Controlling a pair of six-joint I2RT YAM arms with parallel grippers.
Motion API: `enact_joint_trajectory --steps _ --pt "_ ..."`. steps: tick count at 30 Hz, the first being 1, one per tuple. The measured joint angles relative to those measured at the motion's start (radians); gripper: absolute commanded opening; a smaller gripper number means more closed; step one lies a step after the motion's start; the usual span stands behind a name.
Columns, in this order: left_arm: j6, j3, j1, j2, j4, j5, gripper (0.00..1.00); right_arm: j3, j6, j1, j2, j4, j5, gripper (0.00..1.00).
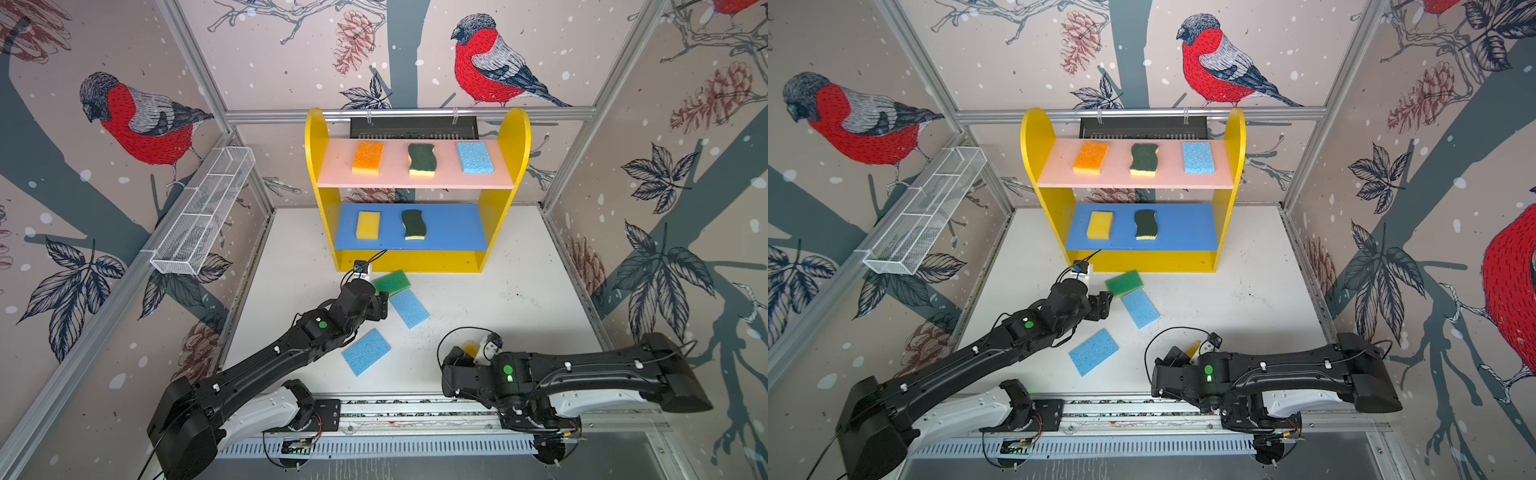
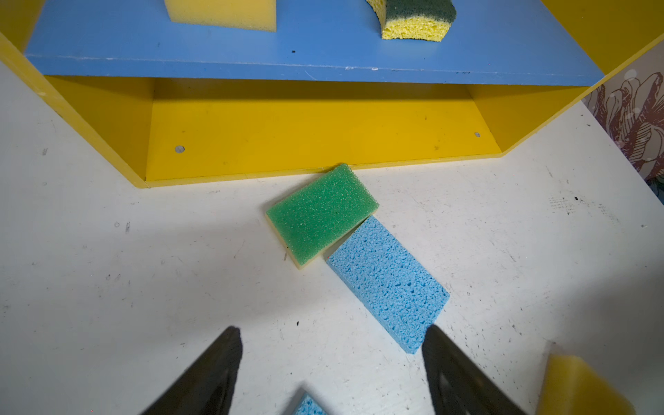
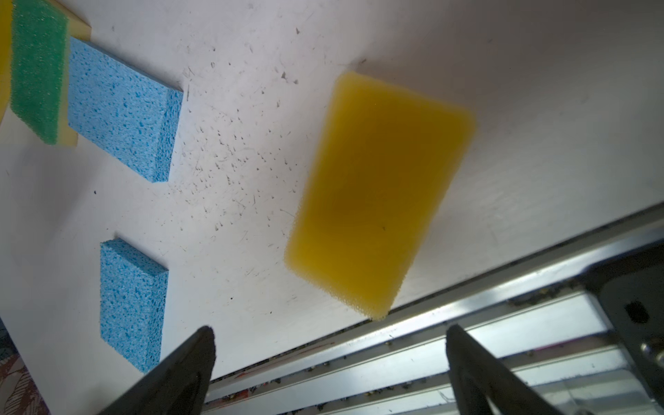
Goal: Place and organize the cleaning sponges onto the shelf
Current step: 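Close the right gripper on the yellow sponge and lift it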
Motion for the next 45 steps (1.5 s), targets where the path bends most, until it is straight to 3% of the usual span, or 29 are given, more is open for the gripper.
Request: enact_joint_trajectory --steps 12,23,45 --pt "-0.001 -0.009 0.000 -0.011 0.023 0.023 0.80 -0.045 -0.003 -0.103 0.050 0.058 -0.056 1.00" --pt "-0.008 -0.015 0.014 -0.013 0.028 0.020 0.81 -0.058 -0.105 -0.206 0.122 0.145 -0.133 1.00" --pt "-0.011 -0.075 0.059 -0.072 0.038 0.029 0.81 0.013 -0.157 -0.244 0.287 0.121 -0.249 1.00"
